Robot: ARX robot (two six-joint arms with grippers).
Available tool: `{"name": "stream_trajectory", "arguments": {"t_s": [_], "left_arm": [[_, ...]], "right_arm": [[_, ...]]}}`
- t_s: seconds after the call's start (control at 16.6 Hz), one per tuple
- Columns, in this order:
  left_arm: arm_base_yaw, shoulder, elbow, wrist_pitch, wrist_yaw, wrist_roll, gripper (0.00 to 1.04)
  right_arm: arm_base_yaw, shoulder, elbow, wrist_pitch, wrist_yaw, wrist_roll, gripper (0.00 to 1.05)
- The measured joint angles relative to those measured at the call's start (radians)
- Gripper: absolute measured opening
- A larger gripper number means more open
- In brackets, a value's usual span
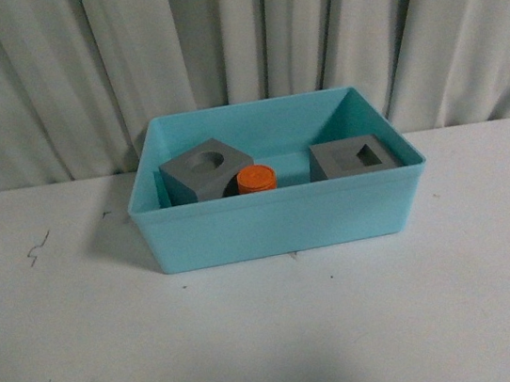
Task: Place gray and orange parts in blue box
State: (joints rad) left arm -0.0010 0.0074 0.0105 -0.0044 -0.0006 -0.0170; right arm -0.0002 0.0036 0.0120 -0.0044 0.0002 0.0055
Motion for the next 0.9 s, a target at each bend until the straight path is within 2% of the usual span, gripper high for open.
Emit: {"name": "stream_trajectory", "arguments": {"t_s": [0.06,0.3,0.66,0.9], "left_arm": [[0.000,0.000,0.000,0.000,0.000,0.000,0.98],[0.000,0.000,0.000,0.000,0.000,0.000,0.98],[0.000,0.000,0.000,0.000,0.000,0.000,0.98],[0.000,0.000,0.000,0.000,0.000,0.000,0.98]], "right_arm": [[0.000,0.000,0.000,0.000,0.000,0.000,0.02],[0.000,0.000,0.000,0.000,0.000,0.000,0.44],[0.000,0.000,0.000,0.000,0.000,0.000,0.98],[0.000,0.000,0.000,0.000,0.000,0.000,0.98]]}}
